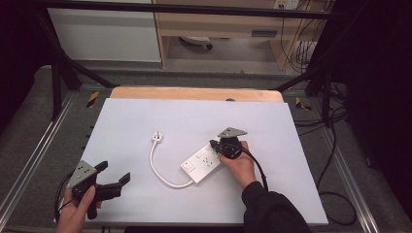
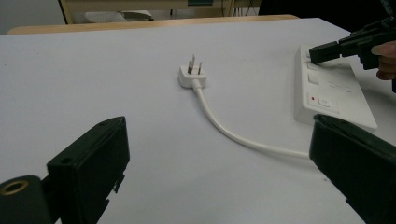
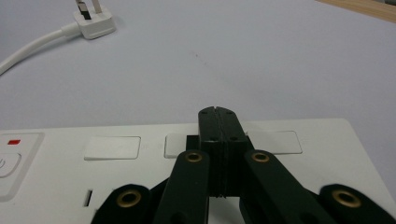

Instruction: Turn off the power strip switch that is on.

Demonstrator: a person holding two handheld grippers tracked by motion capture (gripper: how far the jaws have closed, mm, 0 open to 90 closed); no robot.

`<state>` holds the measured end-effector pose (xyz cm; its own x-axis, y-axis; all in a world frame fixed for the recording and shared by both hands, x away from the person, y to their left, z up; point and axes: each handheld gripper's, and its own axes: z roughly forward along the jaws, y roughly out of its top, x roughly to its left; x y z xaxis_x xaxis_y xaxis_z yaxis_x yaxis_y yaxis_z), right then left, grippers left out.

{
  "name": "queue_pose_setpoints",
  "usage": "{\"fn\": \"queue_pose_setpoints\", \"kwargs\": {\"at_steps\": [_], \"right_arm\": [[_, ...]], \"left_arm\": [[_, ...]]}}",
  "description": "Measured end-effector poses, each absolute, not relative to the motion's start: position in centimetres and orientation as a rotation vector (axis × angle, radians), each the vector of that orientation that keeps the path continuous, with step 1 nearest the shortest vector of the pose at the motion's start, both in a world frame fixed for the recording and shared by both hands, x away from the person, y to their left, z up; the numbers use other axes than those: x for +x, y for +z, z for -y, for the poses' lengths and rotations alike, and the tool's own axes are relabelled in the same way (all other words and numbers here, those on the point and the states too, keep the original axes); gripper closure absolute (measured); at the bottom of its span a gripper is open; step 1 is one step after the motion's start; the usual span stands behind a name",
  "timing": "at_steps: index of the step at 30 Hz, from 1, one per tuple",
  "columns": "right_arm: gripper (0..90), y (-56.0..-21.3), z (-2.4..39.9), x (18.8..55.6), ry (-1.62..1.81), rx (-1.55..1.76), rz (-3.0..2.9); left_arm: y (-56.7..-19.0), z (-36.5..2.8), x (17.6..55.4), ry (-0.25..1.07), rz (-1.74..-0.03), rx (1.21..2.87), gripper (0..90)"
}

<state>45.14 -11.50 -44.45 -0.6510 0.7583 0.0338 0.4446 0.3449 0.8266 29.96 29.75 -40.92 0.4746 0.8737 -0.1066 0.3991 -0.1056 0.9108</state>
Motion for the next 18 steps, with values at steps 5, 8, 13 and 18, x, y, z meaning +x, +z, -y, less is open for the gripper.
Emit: {"fn": "queue_pose_setpoints", "kwargs": {"at_steps": [5,8,13,18], "right_arm": [[90.0,-44.45,11.5,45.14,1.219,1.065,-2.257],[90.0,-44.44,11.49,45.14,1.22,1.067,-2.257],[90.0,-44.42,11.36,45.09,1.223,1.059,-2.263],[90.0,-44.4,11.35,45.12,1.227,1.064,-2.267]], "left_arm": [[-40.92,-29.75,29.96,0.585,-1.096,1.71,4.9],[-40.92,-29.75,29.96,0.586,-1.097,1.705,4.9],[-40.92,-29.75,29.96,0.586,-1.096,1.707,4.9],[-40.92,-29.77,29.96,0.588,-1.096,1.706,4.9]]}}
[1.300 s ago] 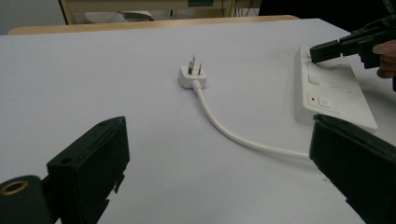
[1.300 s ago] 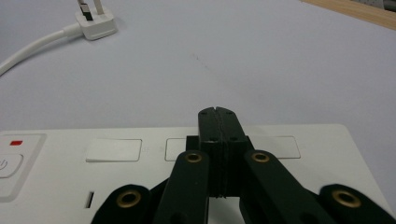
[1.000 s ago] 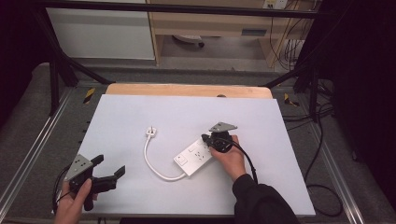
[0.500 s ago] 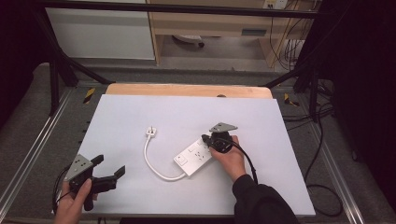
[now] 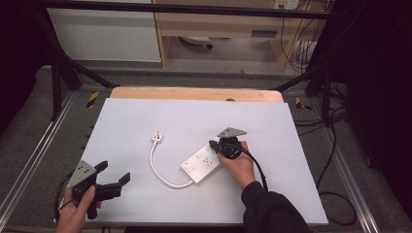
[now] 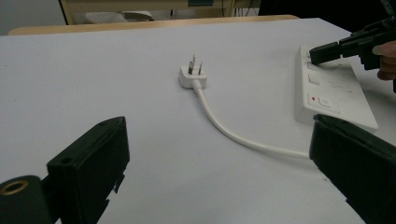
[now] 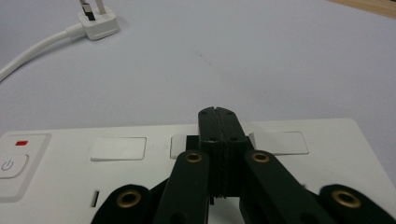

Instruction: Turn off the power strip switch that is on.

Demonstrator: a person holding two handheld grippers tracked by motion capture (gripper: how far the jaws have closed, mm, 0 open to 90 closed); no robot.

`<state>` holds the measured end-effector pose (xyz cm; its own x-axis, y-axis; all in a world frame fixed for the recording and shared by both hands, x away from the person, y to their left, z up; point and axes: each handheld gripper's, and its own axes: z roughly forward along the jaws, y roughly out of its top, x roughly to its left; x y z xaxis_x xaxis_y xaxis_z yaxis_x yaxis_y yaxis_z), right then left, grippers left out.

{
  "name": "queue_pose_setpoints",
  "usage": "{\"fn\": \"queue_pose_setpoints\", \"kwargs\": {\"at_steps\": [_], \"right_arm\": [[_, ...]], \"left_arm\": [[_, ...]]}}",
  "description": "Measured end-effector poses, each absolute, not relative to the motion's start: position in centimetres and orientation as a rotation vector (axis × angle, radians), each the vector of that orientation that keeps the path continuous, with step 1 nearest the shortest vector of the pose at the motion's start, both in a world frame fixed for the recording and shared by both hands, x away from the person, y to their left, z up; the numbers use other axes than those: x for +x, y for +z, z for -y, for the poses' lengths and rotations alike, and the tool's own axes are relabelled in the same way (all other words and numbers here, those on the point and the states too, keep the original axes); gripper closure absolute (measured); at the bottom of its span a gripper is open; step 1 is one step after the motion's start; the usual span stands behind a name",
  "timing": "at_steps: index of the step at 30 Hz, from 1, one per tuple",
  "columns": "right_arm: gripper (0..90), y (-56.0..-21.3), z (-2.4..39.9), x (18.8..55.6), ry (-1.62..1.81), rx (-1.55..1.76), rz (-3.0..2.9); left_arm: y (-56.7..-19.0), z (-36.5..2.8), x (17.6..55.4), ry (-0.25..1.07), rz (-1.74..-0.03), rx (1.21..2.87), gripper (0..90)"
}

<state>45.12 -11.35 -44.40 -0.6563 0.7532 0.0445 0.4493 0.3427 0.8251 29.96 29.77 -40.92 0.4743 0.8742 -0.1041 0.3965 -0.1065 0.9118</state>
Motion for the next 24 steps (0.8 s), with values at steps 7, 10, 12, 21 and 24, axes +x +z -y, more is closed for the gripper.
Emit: {"fn": "queue_pose_setpoints", "kwargs": {"at_steps": [7,10,12,21,24], "right_arm": [[90.0,-44.3,11.3,45.1,1.232,1.058,-2.262],[90.0,-44.1,11.3,45.0,1.251,1.054,-2.247],[90.0,-44.0,11.3,45.0,1.259,1.055,-2.244],[83.4,-43.5,11.1,44.5,1.317,1.046,-2.234],[78.5,-43.1,11.1,44.3,1.334,1.05,-2.227]], "left_arm": [[-40.9,-29.8,30.0,0.589,-1.096,1.707,4.9],[-40.9,-29.8,30.0,0.59,-1.096,1.706,4.9],[-40.9,-29.8,30.0,0.589,-1.095,1.707,4.9],[-40.9,-29.7,30.0,0.587,-1.091,1.713,4.9],[-41.0,-29.7,30.0,0.587,-1.09,1.715,4.9]]}}
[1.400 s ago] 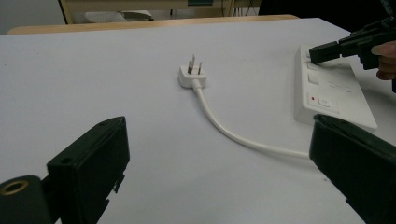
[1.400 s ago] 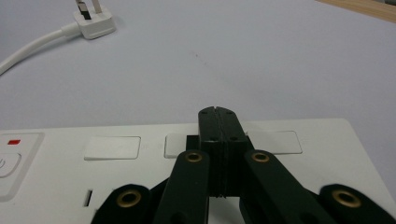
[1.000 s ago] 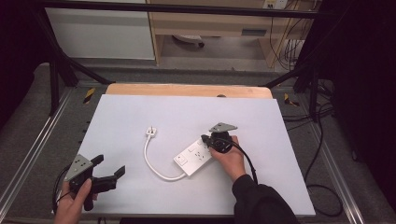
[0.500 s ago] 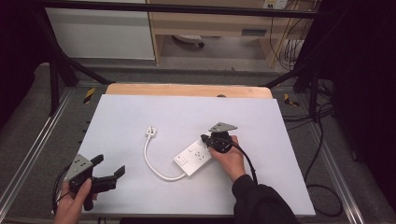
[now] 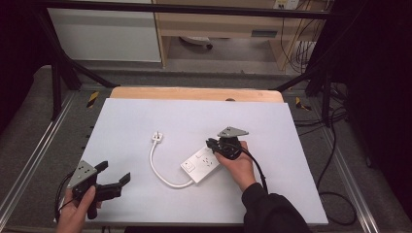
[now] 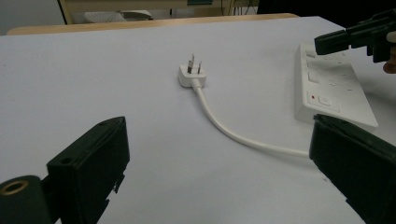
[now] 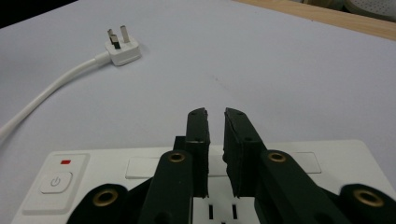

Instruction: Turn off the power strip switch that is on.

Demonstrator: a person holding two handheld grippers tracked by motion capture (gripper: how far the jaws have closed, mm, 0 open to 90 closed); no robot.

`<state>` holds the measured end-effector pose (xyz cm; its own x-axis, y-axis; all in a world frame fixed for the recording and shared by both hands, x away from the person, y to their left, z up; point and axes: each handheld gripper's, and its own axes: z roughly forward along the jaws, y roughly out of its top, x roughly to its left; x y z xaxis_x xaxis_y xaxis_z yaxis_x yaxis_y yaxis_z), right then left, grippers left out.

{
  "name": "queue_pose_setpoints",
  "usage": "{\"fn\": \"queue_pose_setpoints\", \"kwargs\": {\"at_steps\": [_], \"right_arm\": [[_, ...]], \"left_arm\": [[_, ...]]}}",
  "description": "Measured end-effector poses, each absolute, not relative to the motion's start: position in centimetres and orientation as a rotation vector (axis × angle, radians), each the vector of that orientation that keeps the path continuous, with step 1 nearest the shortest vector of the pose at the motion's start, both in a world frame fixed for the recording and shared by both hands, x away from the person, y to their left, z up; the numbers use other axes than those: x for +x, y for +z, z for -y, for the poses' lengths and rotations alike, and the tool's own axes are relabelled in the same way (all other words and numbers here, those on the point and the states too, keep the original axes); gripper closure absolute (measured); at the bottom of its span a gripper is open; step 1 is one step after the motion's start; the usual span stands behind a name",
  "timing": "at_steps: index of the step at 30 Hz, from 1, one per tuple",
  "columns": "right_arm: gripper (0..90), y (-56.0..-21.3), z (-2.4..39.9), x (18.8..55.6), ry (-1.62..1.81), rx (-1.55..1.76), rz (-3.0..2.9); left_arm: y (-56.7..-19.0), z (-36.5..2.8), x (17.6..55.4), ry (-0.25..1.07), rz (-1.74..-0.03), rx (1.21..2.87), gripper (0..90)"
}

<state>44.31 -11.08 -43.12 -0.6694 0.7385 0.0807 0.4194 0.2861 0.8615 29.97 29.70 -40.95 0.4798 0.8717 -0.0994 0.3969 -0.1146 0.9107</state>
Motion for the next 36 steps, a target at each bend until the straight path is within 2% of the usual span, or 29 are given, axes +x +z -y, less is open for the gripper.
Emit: {"fn": "queue_pose_setpoints", "kwargs": {"at_steps": [6,12,20,28,36], "right_arm": [[64.9,-42.4,10.8,43.8,1.366,1.026,-2.21],[46.1,-42.0,10.5,43.7,1.36,1.038,-2.205],[27.6,-41.6,10.2,43.6,1.343,1.051,-2.205],[12.4,-41.2,10.5,43.5,1.319,1.081,-2.214],[7.0,-40.4,11.1,43.3,1.32,1.083,-2.2]], "left_arm": [[-41.0,-29.7,30.0,0.586,-1.092,1.715,4.9],[-41.0,-29.7,30.0,0.586,-1.092,1.716,4.9],[-41.0,-29.7,30.0,0.586,-1.091,1.715,4.9],[-41.0,-29.7,30.0,0.586,-1.091,1.716,4.9],[-41.0,-29.7,30.0,0.587,-1.091,1.718,4.9]]}}
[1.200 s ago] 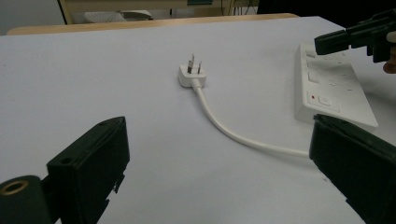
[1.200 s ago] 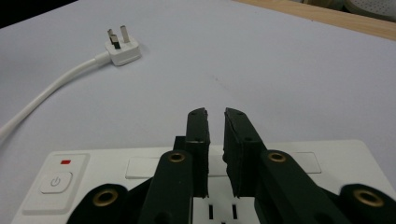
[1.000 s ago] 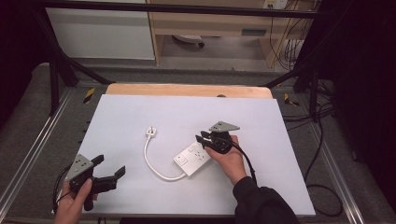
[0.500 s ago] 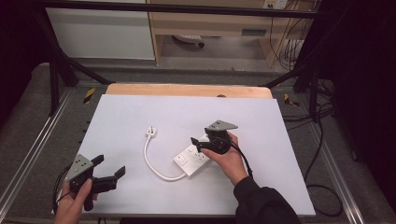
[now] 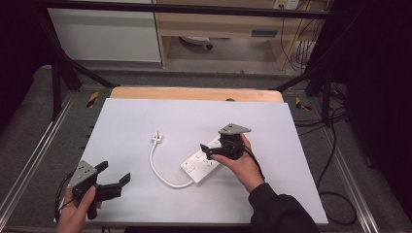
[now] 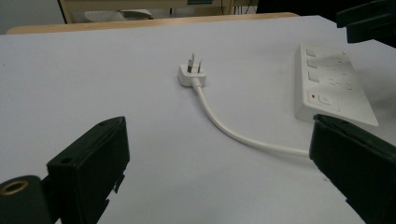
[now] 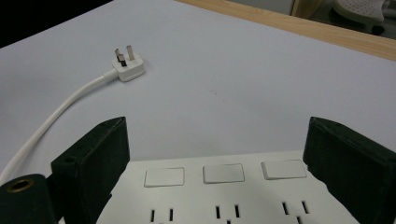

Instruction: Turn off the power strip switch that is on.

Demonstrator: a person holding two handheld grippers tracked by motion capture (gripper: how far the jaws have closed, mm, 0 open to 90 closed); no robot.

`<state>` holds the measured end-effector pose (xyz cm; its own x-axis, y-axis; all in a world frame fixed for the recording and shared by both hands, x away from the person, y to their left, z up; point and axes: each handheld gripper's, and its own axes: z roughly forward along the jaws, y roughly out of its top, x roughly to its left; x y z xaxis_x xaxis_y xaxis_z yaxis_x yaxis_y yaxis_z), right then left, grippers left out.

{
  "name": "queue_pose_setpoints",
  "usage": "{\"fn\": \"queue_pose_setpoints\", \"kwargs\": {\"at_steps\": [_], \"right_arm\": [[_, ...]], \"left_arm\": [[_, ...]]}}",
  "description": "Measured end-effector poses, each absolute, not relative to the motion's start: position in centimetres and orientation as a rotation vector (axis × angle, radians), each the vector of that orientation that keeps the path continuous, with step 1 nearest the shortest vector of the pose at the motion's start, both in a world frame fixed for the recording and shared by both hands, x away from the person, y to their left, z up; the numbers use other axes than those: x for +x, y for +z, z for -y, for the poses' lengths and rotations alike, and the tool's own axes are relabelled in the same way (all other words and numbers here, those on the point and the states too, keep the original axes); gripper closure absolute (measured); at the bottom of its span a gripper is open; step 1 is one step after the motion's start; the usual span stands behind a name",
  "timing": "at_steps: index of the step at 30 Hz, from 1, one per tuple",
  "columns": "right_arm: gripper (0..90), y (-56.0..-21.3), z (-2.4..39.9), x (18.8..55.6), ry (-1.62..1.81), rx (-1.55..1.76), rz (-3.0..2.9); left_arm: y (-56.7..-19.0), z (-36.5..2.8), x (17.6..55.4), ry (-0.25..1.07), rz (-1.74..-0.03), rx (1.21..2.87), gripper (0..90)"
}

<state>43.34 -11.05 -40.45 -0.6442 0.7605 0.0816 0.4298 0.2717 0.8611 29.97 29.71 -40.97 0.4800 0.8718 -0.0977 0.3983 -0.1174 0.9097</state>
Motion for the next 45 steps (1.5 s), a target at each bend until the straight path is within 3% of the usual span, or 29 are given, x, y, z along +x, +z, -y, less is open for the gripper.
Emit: {"fn": "queue_pose_setpoints", "kwargs": {"at_steps": [45], "right_arm": [[3.2,-36.4,19.2,41.7,1.406,1.143,-1.966]], "left_arm": [[-41.0,-29.7,30.0,0.594,-1.092,1.722,4.9]]}}
